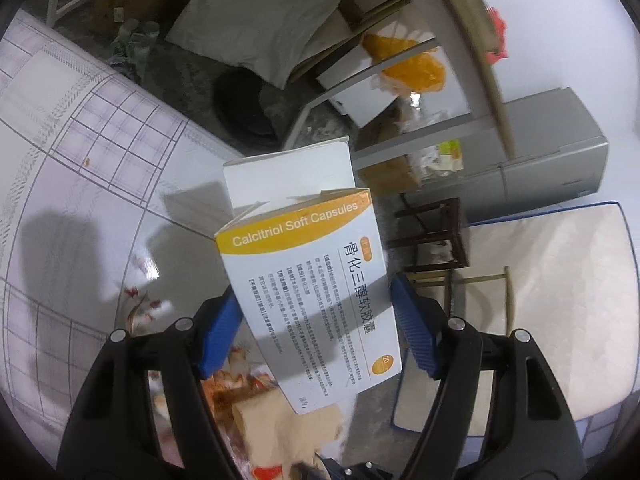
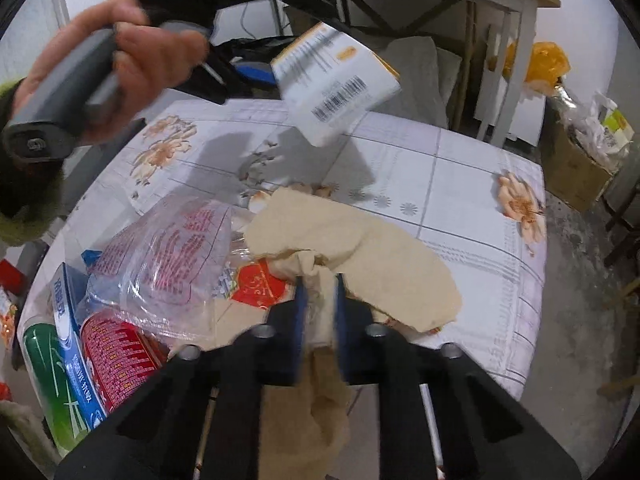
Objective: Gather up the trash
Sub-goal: 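Grasp the tan paper with the right tool while the left tool lifts the box, then carry the Calcitriol box with the left tool away from the table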
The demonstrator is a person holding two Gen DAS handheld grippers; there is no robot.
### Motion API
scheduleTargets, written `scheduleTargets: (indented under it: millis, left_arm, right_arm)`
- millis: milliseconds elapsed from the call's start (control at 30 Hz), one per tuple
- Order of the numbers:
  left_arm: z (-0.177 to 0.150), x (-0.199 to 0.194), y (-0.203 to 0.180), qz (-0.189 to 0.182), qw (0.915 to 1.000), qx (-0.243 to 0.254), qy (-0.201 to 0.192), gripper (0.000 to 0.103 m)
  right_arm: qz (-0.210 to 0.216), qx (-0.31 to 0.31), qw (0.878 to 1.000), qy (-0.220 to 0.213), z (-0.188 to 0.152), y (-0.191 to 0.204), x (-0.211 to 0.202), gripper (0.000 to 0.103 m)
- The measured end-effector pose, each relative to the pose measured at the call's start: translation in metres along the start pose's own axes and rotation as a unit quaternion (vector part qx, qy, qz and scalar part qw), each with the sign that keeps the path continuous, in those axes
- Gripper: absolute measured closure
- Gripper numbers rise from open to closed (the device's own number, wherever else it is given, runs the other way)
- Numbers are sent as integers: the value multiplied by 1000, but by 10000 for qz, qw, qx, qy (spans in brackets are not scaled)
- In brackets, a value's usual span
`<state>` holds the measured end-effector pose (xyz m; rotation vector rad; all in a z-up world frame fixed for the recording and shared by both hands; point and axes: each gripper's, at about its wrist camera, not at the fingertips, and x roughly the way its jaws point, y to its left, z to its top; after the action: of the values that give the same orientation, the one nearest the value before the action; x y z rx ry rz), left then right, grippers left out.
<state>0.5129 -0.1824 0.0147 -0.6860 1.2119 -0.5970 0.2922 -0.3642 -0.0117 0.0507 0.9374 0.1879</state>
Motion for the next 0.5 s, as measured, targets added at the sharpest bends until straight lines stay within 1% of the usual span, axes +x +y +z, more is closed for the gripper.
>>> scheduleTargets:
  millis: [67,167,233,367,500]
  left_arm:
    - [-3,-13,-3,-157,9998,47,-56,35]
    - [-13,-42,-12,-369,9990,198,-167,35]
    - [-21,-59,-15,-460,9982,310,-215,35]
    - [-42,-98,-24,-638,9959,559,-301,35]
    - [-66,-130,-29,-753,9941,711,-320,35]
  right_arm:
    - [-68,86,9998,-139,1,-1,-13,97]
    - [-74,377,9983,-438,4,-5,-38,98]
    - [-68,576,9961,-669,3,-8,-61,98]
    - [-104,883,9909,-1015,-6,-10,-101,98]
    - [-155,1153,9852,-1255,-19,-9,-138,98]
